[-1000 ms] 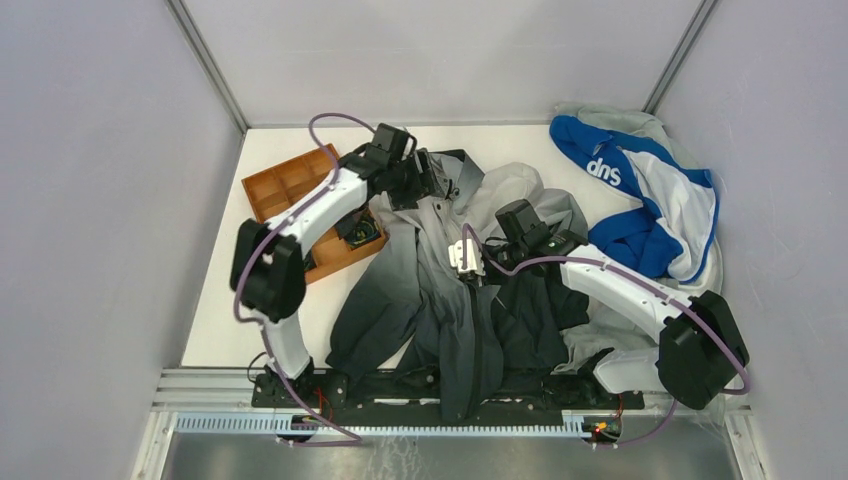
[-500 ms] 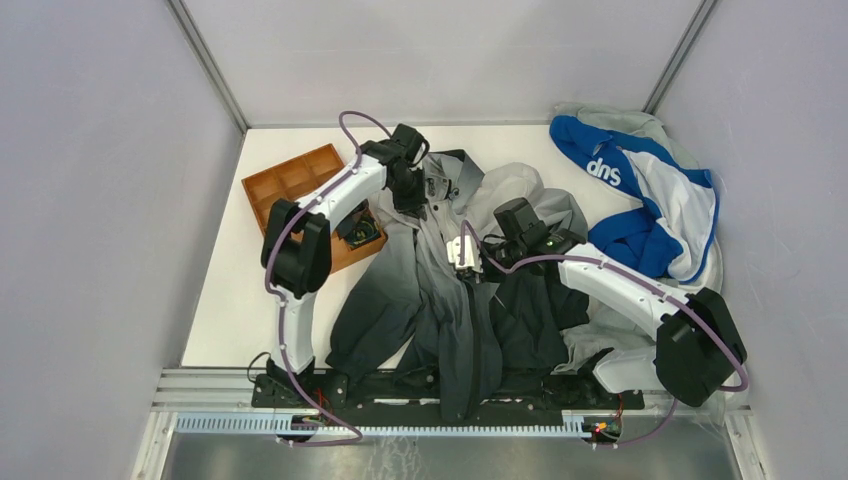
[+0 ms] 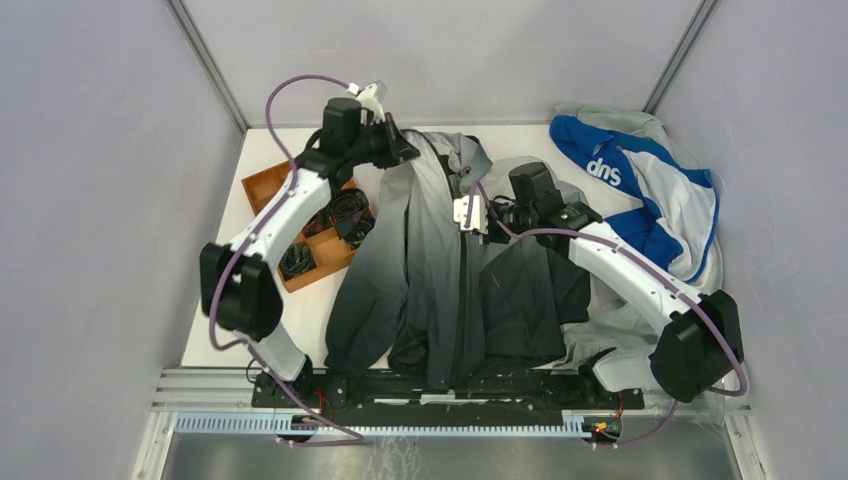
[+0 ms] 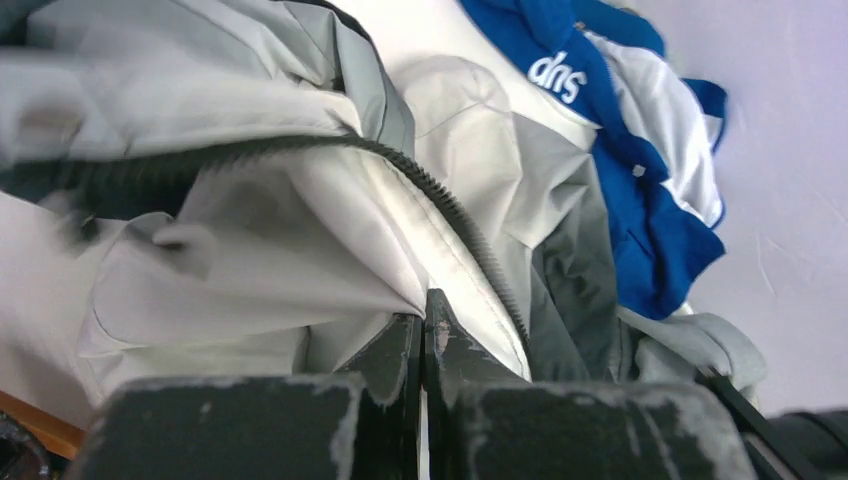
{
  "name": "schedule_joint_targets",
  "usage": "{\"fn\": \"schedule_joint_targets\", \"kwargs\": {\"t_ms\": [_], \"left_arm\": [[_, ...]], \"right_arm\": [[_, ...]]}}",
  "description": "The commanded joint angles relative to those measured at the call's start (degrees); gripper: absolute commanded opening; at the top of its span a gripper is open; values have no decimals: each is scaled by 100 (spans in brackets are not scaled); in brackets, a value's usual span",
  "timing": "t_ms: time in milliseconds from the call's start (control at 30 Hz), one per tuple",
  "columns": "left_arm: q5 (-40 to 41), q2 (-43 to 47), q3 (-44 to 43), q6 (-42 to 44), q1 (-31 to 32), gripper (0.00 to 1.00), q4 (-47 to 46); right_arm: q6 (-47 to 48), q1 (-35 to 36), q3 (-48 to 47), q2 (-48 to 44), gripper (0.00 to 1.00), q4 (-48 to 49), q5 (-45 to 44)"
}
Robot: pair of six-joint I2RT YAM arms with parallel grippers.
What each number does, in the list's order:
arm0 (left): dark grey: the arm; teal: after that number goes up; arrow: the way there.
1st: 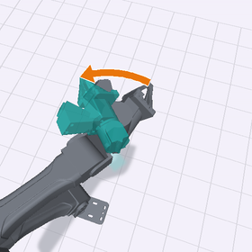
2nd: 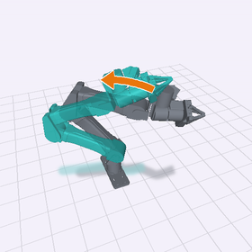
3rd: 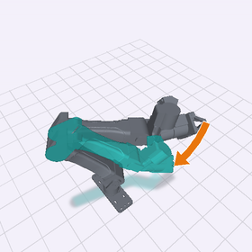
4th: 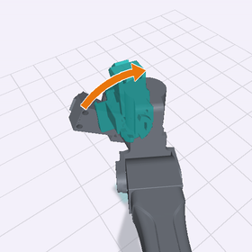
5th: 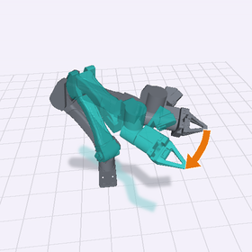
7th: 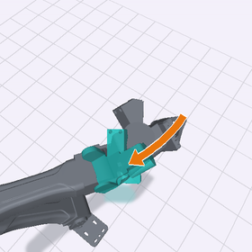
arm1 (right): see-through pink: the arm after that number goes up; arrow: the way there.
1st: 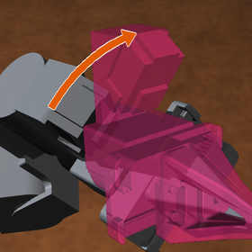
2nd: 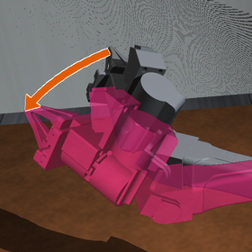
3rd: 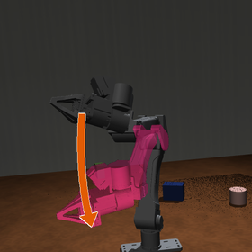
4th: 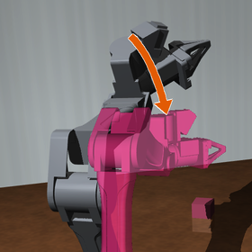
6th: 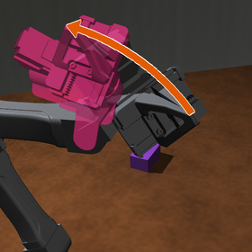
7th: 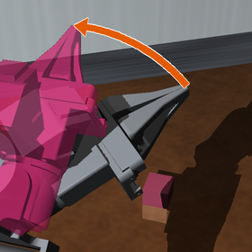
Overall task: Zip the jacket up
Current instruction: Zip the zipper on the jacket.
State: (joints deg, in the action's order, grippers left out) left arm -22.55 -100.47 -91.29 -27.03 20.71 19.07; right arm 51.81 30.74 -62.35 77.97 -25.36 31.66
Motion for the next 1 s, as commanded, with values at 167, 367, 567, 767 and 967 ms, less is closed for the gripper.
{"fn": "schedule_joint_targets", "kwargs": {"t_ms": [167,367,567,767,967], "left_arm": [[37,538,1434,-606,-204,35,-788],[1184,1344,1594,-305,-208,70,-213],[1028,2636,2644,-429,-207,89,-270],[413,3829,4500,-2174,224,86,-1303],[1505,4072,5169,-2926,1576,87,-2060]], "right_arm": [[-284,362,296,153,0,152,283],[-865,459,100,773,0,410,587],[-841,466,-234,1001,0,297,609],[-717,451,-674,1026,0,58,510],[-989,456,-1020,1104,0,55,597]]}}
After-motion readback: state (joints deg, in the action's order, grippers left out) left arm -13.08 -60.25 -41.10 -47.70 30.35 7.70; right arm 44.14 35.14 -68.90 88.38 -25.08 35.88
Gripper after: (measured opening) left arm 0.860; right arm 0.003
